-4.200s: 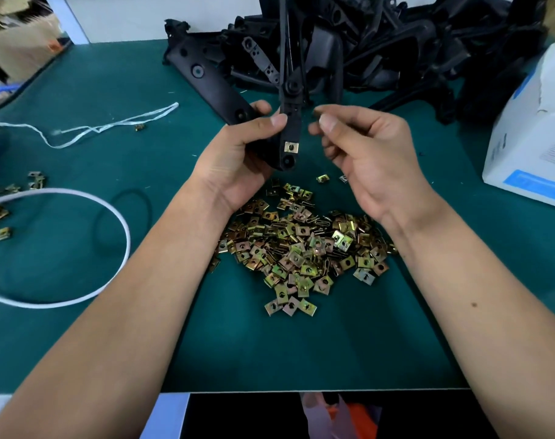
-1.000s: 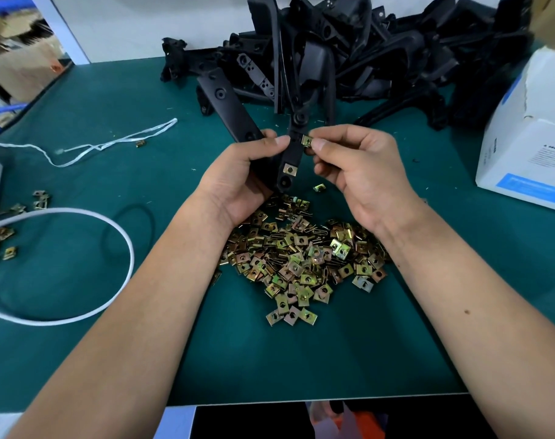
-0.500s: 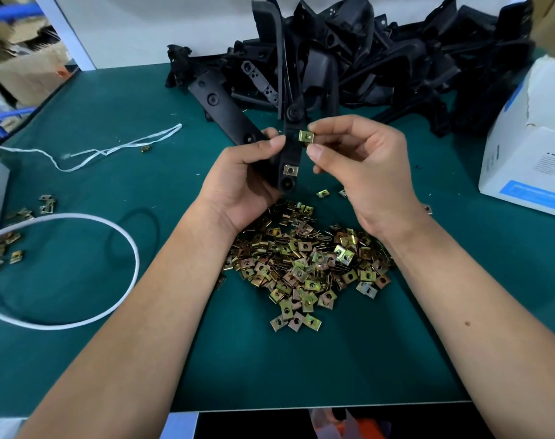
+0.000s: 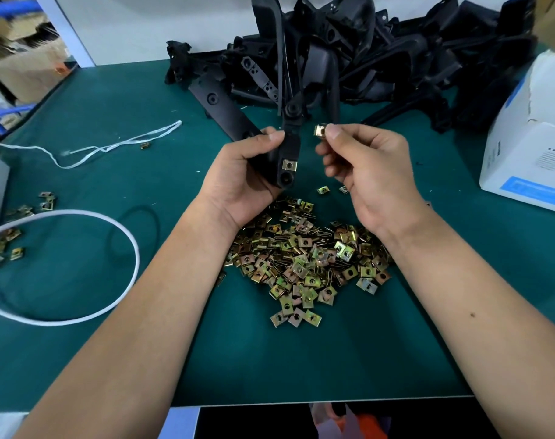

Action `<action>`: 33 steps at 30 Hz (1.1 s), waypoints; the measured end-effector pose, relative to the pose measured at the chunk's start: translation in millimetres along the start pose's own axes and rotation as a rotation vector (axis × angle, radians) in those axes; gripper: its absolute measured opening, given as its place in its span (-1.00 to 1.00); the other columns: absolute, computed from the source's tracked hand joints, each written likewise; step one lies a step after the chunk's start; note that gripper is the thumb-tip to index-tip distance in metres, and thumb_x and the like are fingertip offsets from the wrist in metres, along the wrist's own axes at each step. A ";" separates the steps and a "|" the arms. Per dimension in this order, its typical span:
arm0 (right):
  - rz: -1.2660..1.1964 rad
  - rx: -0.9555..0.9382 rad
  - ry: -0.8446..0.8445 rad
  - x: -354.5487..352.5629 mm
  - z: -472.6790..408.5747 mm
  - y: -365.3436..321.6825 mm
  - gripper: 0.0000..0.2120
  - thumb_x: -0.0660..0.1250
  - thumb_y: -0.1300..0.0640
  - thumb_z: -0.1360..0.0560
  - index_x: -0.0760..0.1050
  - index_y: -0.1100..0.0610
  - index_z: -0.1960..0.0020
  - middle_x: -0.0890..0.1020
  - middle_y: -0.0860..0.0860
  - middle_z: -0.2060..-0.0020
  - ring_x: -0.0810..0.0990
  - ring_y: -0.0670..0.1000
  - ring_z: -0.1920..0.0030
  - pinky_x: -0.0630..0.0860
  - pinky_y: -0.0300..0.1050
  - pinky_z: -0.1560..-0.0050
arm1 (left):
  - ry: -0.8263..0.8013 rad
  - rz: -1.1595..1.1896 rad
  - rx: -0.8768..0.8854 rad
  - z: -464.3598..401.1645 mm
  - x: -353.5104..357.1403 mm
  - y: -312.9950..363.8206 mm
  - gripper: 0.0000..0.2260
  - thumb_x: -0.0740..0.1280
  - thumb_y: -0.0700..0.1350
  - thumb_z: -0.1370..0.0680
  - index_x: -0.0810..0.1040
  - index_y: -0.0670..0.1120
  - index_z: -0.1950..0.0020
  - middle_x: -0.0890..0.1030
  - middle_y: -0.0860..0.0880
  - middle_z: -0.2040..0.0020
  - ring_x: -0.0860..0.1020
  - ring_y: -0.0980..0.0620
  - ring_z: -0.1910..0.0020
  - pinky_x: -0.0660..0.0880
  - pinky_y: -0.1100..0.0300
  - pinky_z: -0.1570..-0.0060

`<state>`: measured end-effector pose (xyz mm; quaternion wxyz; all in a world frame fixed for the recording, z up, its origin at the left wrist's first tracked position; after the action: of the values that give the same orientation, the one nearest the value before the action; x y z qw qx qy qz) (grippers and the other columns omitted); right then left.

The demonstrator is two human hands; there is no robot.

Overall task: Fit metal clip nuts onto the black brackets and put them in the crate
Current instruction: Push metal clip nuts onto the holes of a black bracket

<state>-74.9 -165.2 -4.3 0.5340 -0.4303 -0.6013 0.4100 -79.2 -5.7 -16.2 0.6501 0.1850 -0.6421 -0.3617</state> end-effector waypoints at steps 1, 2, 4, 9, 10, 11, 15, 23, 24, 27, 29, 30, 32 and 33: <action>-0.009 0.017 0.004 0.2 0.2 0.5 -0.91 0.41 0.27 -0.59 0.66 0.23 0.09 0.69 0.09 0.30 0.58 -0.03 0.31 0.52 -0.22 0.31 | 0.003 -0.006 -0.001 0.4 0.5 -0.4 -0.86 0.41 -0.26 -0.45 0.52 -0.07 0.08 0.50 -0.01 0.01 0.57 0.01 0.13 0.59 0.12 0.17; -0.012 0.027 0.006 0.5 0.5 0.7 -0.90 0.41 0.27 -0.58 0.66 0.22 0.10 0.68 0.08 0.31 0.57 -0.03 0.32 0.51 -0.23 0.32 | 0.011 -0.014 -0.003 0.9 0.6 -0.8 -0.86 0.42 -0.26 -0.44 0.52 -0.07 0.10 0.50 0.01 0.07 0.58 0.03 0.18 0.59 0.13 0.20; -0.013 0.036 0.004 1.0 1.1 0.3 -0.89 0.42 0.27 -0.58 0.66 0.21 0.11 0.68 0.08 0.32 0.57 -0.03 0.33 0.50 -0.23 0.33 | 0.029 -0.023 -0.003 1.4 0.2 -1.6 -0.87 0.43 -0.25 -0.43 0.54 -0.06 0.13 0.51 0.03 0.11 0.59 0.05 0.23 0.58 0.14 0.22; -0.013 0.045 -0.013 2.3 2.6 -0.5 -0.90 0.43 0.26 -0.57 0.67 0.21 0.12 0.68 0.08 0.31 0.58 -0.04 0.33 0.50 -0.23 0.33 | -0.008 -0.032 -0.023 2.2 3.6 -5.2 -0.89 0.41 -0.26 -0.46 0.53 -0.09 0.11 0.54 -0.02 0.08 0.63 0.01 0.18 0.61 0.12 0.18; -0.009 0.047 -0.016 2.9 3.0 -0.4 -0.89 0.43 0.26 -0.57 0.67 0.20 0.13 0.68 0.08 0.32 0.58 -0.04 0.33 0.50 -0.23 0.33 | -0.018 -0.032 -0.026 2.6 4.6 -5.8 -0.89 0.40 -0.26 -0.46 0.53 -0.10 0.08 0.56 -0.04 0.08 0.64 -0.01 0.17 0.61 0.12 0.17; -0.003 0.049 -0.019 3.5 3.4 -0.2 -0.89 0.43 0.26 -0.57 0.67 0.20 0.14 0.68 0.08 0.32 0.57 -0.04 0.33 0.50 -0.23 0.34 | -0.028 -0.032 -0.029 3.0 5.5 -6.1 -0.88 0.40 -0.26 -0.47 0.52 -0.11 0.06 0.58 -0.05 0.08 0.65 -0.01 0.18 0.61 0.12 0.18; 0.004 0.061 -0.018 4.8 4.3 0.9 -0.90 0.43 0.26 -0.57 0.67 0.22 0.12 0.67 0.08 0.32 0.57 -0.04 0.33 0.50 -0.24 0.34 | -0.046 -0.039 -0.041 4.3 8.0 -6.5 -0.91 0.36 -0.26 -0.52 0.51 -0.12 0.01 0.59 -0.08 0.05 0.66 -0.02 0.16 0.61 0.10 0.18; -0.032 0.107 -0.038 7.0 5.8 3.7 -0.90 0.43 0.26 -0.57 0.66 0.22 0.12 0.67 0.06 0.33 0.57 -0.06 0.33 0.50 -0.25 0.34 | -0.006 -0.044 -0.050 5.5 8.8 -6.3 -0.61 0.38 -0.24 -0.48 0.36 -0.12 -0.26 0.38 -0.13 -0.25 0.58 -0.07 -0.02 0.62 0.09 0.09; -0.032 0.108 -0.039 7.4 5.9 3.8 -0.90 0.43 0.26 -0.57 0.66 0.21 0.12 0.67 0.06 0.33 0.57 -0.06 0.33 0.50 -0.25 0.34 | -0.009 -0.045 -0.052 5.3 8.9 -6.4 -0.60 0.38 -0.23 -0.48 0.35 -0.12 -0.27 0.36 -0.13 -0.26 0.57 -0.07 -0.04 0.62 0.09 0.08; -0.019 0.096 -0.037 7.6 6.0 3.5 -0.88 0.42 0.26 -0.58 0.65 0.20 0.14 0.66 0.04 0.34 0.57 -0.07 0.33 0.50 -0.24 0.33 | -0.026 -0.033 -0.070 4.3 8.6 -7.7 -0.58 0.38 -0.23 -0.49 0.35 -0.12 -0.31 0.34 -0.13 -0.27 0.51 -0.10 -0.15 0.62 0.08 0.04; 0.028 0.074 -0.040 7.6 6.1 2.8 -0.88 0.42 0.25 -0.58 0.65 0.20 0.14 0.66 0.03 0.34 0.56 -0.07 0.32 0.49 -0.24 0.32 | -0.025 -0.027 -0.076 3.5 7.8 -8.5 -0.57 0.37 -0.23 -0.49 0.35 -0.11 -0.32 0.34 -0.13 -0.27 0.51 -0.09 -0.15 0.62 0.08 0.04; 0.050 0.064 -0.043 8.0 6.1 2.4 -0.88 0.42 0.25 -0.58 0.65 0.20 0.14 0.66 0.02 0.34 0.56 -0.06 0.32 0.49 -0.23 0.32 | -0.020 -0.026 -0.077 3.4 7.4 -8.4 -0.57 0.37 -0.24 -0.48 0.35 -0.11 -0.32 0.35 -0.13 -0.27 0.54 -0.08 -0.10 0.62 0.09 0.07; 0.074 0.055 -0.046 8.3 6.1 2.0 -0.88 0.42 0.25 -0.58 0.65 0.20 0.14 0.66 0.02 0.34 0.56 -0.06 0.32 0.49 -0.23 0.31 | -0.005 -0.028 -0.082 3.5 6.5 -8.3 -0.61 0.37 -0.24 -0.47 0.38 -0.13 -0.28 0.35 -0.12 -0.26 0.56 -0.05 -0.03 0.62 0.11 0.13; 0.075 0.057 -0.043 8.2 6.1 2.0 -0.87 0.42 0.25 -0.58 0.65 0.20 0.14 0.66 0.02 0.34 0.56 -0.06 0.32 0.49 -0.23 0.32 | 0.001 -0.030 -0.089 3.6 6.0 -8.5 -0.65 0.38 -0.25 -0.47 0.41 -0.13 -0.22 0.35 -0.12 -0.25 0.55 -0.05 -0.04 0.62 0.11 0.15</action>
<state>-81.2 -157.0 -4.3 0.5173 -0.4282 -0.5840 0.4560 -85.2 -14.9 -17.6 0.6527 0.1657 -0.6222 -0.3993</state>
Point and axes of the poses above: each hand's wrist, its own z-axis away from the middle knuckle, its own x-axis out of the palm, y = z × x, the point moved 6 cm from there along -z, towards the middle knuckle
